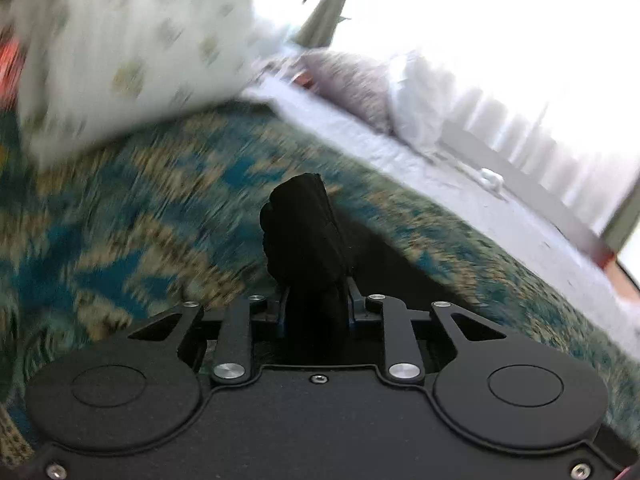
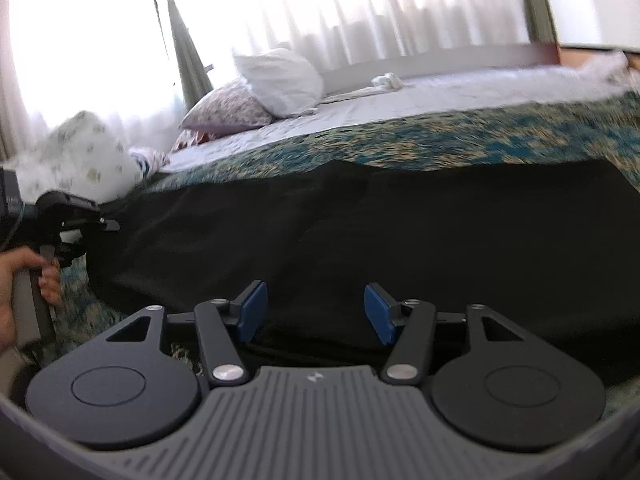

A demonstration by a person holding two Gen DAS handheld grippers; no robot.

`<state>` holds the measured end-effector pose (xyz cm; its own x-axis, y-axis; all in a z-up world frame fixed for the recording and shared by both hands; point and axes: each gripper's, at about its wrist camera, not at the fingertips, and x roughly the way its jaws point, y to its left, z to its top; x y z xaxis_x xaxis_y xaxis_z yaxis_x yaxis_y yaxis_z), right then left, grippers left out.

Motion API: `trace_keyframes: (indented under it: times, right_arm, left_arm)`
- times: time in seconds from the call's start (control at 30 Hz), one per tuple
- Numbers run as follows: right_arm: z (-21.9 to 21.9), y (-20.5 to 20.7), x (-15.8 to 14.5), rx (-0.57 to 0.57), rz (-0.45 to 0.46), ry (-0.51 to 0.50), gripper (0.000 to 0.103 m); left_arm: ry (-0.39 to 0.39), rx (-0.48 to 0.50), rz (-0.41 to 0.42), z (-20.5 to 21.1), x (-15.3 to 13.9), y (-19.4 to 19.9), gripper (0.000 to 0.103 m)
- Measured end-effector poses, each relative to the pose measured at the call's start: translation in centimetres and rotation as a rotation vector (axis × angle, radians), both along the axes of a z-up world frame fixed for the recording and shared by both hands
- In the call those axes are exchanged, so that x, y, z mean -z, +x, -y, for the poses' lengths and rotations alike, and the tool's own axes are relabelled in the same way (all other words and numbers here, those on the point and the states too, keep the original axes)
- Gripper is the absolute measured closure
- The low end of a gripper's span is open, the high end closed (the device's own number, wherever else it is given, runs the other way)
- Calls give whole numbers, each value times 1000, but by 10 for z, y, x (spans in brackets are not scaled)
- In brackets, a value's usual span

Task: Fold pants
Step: 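Grasp the trouser leg ends with the left gripper and lift them, then fold the held leg ends over toward the waistband and open the left gripper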

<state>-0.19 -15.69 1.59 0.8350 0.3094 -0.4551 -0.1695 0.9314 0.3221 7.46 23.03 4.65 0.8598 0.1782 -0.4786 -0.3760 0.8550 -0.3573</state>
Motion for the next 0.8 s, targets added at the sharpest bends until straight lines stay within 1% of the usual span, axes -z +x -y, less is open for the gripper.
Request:
trace_keyframes:
  times: [0.07, 0.1, 0.17, 0.27, 0.37, 0.47, 0.53, 0.63, 0.67, 0.7, 0.73, 0.8]
  right_arm:
    - [17, -1, -2, 28, -10, 45, 33]
    - [26, -1, -4, 48, -15, 60, 33]
    - [46, -1, -7, 97, -18, 69, 33]
    - [74, -4, -9, 175, -11, 67, 33]
    - [105, -11, -10, 251, -11, 96, 33]
    - [132, -20, -10, 319, -12, 137, 33]
    - [148, -27, -10, 350, -13, 162, 33]
    - [168, -37, -8, 388, -19, 187, 33]
    - [172, -39, -7, 399, -20, 197, 33]
    - [177, -42, -5, 406, -21, 208, 33]
    - [181, -44, -3, 412, -22, 224, 33]
    - [185, -49, 0, 413, -21, 254, 33]
  left_arm:
    - [75, 56, 38, 25, -19, -2, 81]
    - [125, 93, 58, 43, -30, -3, 81]
    - [211, 155, 95, 77, -48, -5, 81]
    - [321, 290, 174, 140, -71, -14, 81]
    - [373, 431, 214, 202, -82, -19, 81]
    - [413, 594, 217, 270, -74, -24, 80]
    - [431, 696, 187, 310, -58, -25, 80]
    - [410, 848, 65, 360, -29, -24, 80]
    - [406, 893, 16, 371, -18, -25, 79]
    - [402, 943, -41, 382, -7, -25, 76]
    - [389, 981, -75, 388, 1, -28, 73]
    - [369, 1019, -110, 392, 12, -41, 68]
